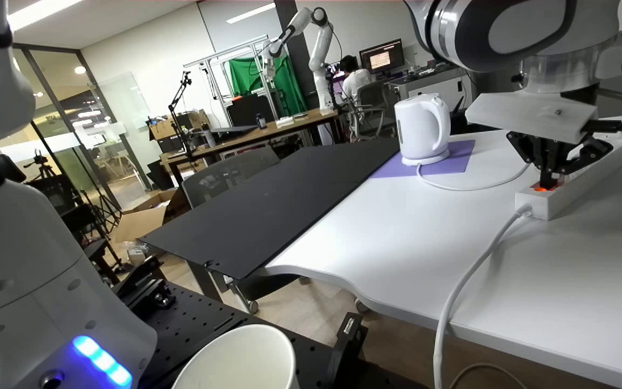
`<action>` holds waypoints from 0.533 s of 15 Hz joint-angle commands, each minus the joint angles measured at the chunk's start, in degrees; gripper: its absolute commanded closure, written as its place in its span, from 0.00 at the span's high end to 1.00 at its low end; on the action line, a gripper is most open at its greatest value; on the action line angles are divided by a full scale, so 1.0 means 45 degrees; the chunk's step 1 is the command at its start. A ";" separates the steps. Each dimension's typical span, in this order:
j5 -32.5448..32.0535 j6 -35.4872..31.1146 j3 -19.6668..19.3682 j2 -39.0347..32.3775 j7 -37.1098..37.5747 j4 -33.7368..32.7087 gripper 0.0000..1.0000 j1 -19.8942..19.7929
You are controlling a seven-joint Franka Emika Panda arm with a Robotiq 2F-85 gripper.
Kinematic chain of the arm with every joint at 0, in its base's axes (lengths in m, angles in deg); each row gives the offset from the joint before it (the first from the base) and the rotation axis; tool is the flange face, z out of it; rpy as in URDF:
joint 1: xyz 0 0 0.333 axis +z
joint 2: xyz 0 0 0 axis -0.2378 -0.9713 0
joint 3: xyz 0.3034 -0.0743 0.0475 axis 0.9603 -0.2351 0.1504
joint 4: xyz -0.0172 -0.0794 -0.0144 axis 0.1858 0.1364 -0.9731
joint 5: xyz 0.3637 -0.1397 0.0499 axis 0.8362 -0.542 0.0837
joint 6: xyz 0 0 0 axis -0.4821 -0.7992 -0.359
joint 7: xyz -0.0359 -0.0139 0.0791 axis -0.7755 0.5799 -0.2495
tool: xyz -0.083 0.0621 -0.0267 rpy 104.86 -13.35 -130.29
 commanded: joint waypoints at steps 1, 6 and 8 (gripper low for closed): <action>-0.0471 0.0634 -0.0429 -0.0257 0.0937 -0.0668 0.00 0.0347; -0.0534 0.0529 -0.0630 -0.0634 0.0978 -0.0671 0.00 0.0596; -0.0489 0.0377 -0.0520 -0.0658 0.0725 -0.0500 0.00 0.0587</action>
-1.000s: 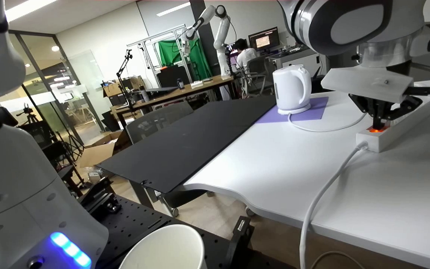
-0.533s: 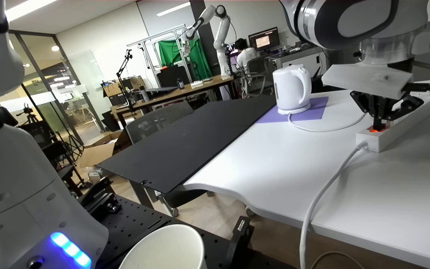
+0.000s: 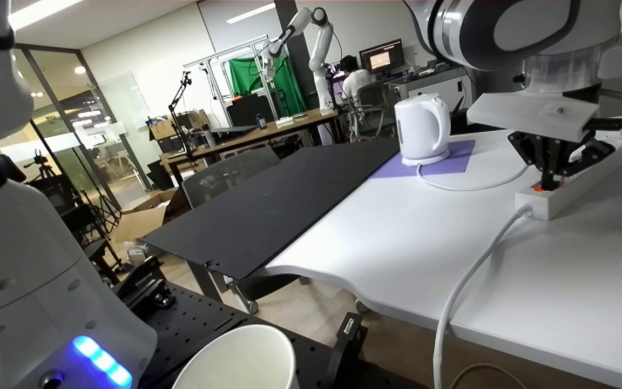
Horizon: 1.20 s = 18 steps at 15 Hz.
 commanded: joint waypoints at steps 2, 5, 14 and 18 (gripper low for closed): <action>-0.0423 -0.0158 -0.0014 -0.0472 0.0258 -0.0004 0.00 0.0263; -0.0797 -0.0823 -0.0010 -0.0270 -0.0070 0.0714 0.00 0.0495; -0.4813 -0.7051 -0.0437 0.0775 -0.1099 0.5303 0.00 0.1561; -0.7009 -0.9835 -0.2042 0.0665 -0.0779 0.6617 0.00 0.2791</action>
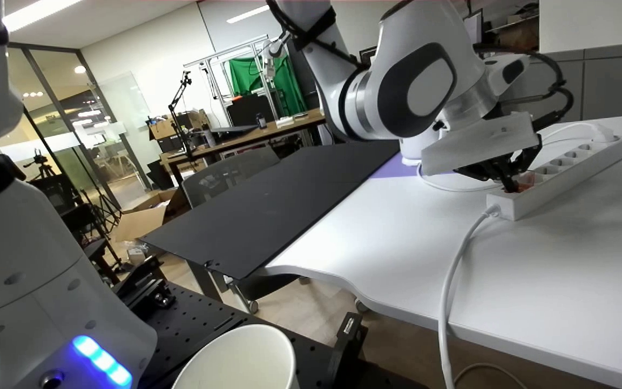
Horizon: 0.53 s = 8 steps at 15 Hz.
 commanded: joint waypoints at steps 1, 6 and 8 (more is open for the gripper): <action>-0.1529 -0.1479 -0.1588 -0.0551 0.0483 0.1490 0.00 0.1364; -0.1286 -0.1890 -0.3111 -0.0176 0.0945 0.1543 0.00 0.3293; -0.0909 -0.1509 -0.3556 0.0141 0.1306 0.1429 0.00 0.4017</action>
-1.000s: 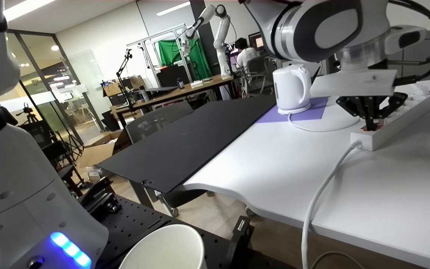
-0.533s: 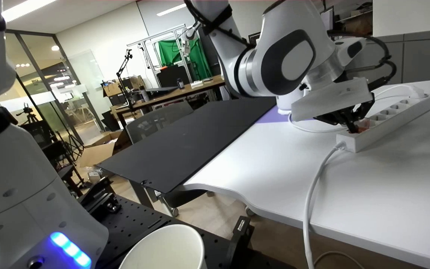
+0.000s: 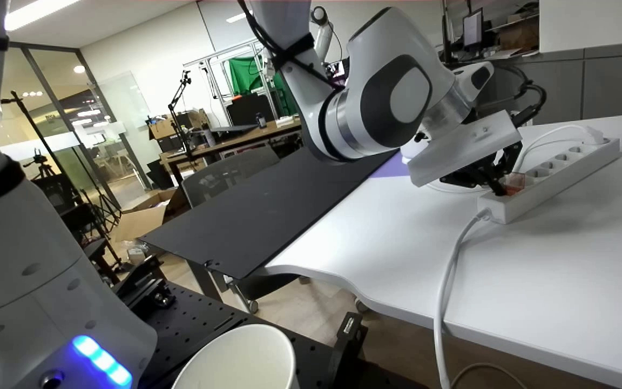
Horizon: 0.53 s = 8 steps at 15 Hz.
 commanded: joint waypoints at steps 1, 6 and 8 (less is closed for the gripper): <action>0.0403 0.0453 -0.0717 0.0358 0.1064 0.0196 0.00 0.1257; 0.1267 0.2070 -0.2004 0.1746 0.1601 -0.0158 0.00 0.3082; 0.1413 0.3170 -0.3572 0.2081 0.1632 -0.0571 0.00 0.4513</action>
